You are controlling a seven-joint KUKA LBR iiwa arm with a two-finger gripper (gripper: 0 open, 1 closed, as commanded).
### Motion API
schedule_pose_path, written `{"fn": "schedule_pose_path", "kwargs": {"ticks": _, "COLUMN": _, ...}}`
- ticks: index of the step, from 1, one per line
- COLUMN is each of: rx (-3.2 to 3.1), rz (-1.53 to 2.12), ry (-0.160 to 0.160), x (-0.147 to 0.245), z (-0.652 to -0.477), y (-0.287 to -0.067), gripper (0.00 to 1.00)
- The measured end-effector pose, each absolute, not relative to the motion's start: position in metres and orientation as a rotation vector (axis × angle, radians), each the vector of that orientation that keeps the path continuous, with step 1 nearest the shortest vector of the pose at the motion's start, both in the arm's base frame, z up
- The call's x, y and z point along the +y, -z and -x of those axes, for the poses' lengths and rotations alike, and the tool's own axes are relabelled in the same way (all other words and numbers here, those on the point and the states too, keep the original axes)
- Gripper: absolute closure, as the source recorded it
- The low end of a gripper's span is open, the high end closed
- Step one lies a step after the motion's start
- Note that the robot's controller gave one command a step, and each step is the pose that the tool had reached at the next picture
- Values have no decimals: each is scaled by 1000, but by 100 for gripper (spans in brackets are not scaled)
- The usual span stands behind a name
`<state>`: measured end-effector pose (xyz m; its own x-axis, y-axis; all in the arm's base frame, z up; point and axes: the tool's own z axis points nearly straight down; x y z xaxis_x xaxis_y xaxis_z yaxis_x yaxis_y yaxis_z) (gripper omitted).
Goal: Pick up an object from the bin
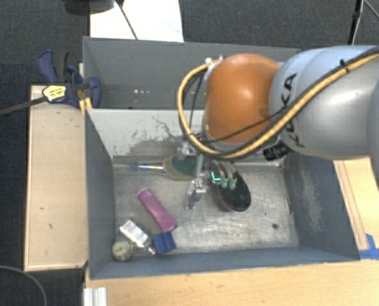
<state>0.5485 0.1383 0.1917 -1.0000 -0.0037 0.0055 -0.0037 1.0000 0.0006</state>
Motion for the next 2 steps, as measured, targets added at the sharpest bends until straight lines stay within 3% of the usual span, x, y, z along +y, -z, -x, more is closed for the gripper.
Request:
{"fn": "schedule_pose_path", "kwargs": {"ticks": 1, "rx": -3147, "rz": -303, "ry": 5, "x": 142, "z": -483, "y": -72, "gripper": 0}}
{"fn": "schedule_pose_path", "kwargs": {"ticks": 2, "rx": -3145, "rz": 49, "ry": 5, "x": 190, "z": -483, "y": -87, "gripper": 0}}
